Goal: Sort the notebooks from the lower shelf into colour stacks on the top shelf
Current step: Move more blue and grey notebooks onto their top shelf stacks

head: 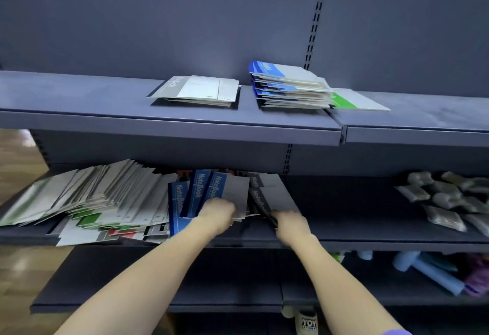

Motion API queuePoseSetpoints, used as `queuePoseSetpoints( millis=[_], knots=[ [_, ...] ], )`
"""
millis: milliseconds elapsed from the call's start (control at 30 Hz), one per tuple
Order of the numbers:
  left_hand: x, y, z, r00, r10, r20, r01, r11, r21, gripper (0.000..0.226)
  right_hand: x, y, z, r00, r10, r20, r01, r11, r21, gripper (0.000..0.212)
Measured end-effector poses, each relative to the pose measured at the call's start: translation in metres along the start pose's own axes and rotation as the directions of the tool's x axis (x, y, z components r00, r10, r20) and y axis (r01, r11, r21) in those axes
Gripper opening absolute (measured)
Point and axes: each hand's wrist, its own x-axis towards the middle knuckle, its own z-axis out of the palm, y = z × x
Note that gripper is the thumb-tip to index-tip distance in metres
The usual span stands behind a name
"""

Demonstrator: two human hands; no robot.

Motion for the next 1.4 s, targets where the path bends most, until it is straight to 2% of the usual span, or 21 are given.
queuePoseSetpoints(
  millis=[133,233,300,400,467,533,600,700,800,867,933,1067,1233,1333,1400],
  knots=[
    [-0.014,-0.010,-0.017,0.996,0.089,0.008,-0.088,0.991,-0.103,0.021,-0.022,-0.010,-0.008,0.997,0.071,-0.023,-0.067,0.988,0.140,0.039],
    [-0.031,-0.017,-0.026,0.988,0.144,-0.059,-0.145,0.989,-0.012,0.016,-0.037,-0.022,-0.017,0.991,0.096,-0.091,-0.074,0.973,0.219,0.037],
    [-0.042,-0.022,-0.029,0.981,0.169,-0.093,-0.163,0.985,0.065,0.026,-0.046,-0.032,-0.023,0.985,0.100,-0.140,-0.056,0.955,0.290,0.040],
    [-0.056,-0.032,-0.041,0.952,0.226,-0.208,-0.204,0.972,0.120,0.025,-0.053,-0.048,-0.037,0.957,0.080,-0.279,0.028,0.930,0.366,0.037],
    [-0.063,-0.039,-0.050,0.890,0.276,-0.362,-0.247,0.961,0.125,0.030,-0.057,-0.060,-0.049,0.917,0.055,-0.396,0.090,0.937,0.339,0.029],
    [-0.071,-0.043,-0.059,0.798,0.333,-0.503,-0.287,0.943,0.168,0.036,-0.063,-0.073,-0.065,0.878,0.039,-0.477,0.126,0.943,0.309,0.021],
    [-0.075,-0.046,-0.070,0.715,0.380,-0.588,-0.307,0.925,0.224,0.038,-0.067,-0.083,-0.083,0.850,0.005,-0.527,0.179,0.938,0.298,0.016],
    [-0.087,-0.053,-0.096,0.629,0.377,-0.680,-0.309,0.924,0.226,0.038,-0.074,-0.092,-0.115,0.804,-0.017,-0.594,0.259,0.910,0.324,0.014],
    [-0.098,-0.060,-0.128,0.523,0.374,-0.765,-0.333,0.917,0.221,0.033,-0.083,-0.100,-0.149,0.689,-0.055,-0.722,0.361,0.890,0.277,0.014],
    [-0.105,-0.065,-0.158,0.477,0.353,-0.805,-0.319,0.923,0.215,0.028,-0.088,-0.109,-0.175,0.612,-0.072,-0.787,0.402,0.885,0.232,0.015],
    [-0.111,-0.071,-0.190,0.475,0.327,-0.817,-0.309,0.931,0.193,0.028,-0.089,-0.118,-0.203,0.567,-0.085,-0.819,0.420,0.885,0.199,0.014],
    [-0.115,-0.097,-0.241,0.530,0.258,-0.808,-0.254,0.957,0.139,0.028,-0.087,-0.133,-0.253,0.568,-0.118,-0.815,0.434,0.884,0.174,0.012],
    [-0.112,-0.125,-0.276,0.503,0.189,-0.844,-0.226,0.971,0.083,0.019,-0.084,-0.148,-0.299,0.556,-0.166,-0.815,0.456,0.880,0.131,0.012],
    [-0.111,-0.134,-0.295,0.486,0.152,-0.861,-0.217,0.975,0.050,0.025,-0.077,-0.152,-0.319,0.522,-0.124,-0.844,0.446,0.883,0.146,0.013],
    [-0.113,-0.139,-0.308,0.437,0.130,-0.890,-0.231,0.973,0.029,0.029,-0.070,-0.152,-0.330,0.496,-0.073,-0.865,0.449,0.875,0.183,0.012]
  ],
)
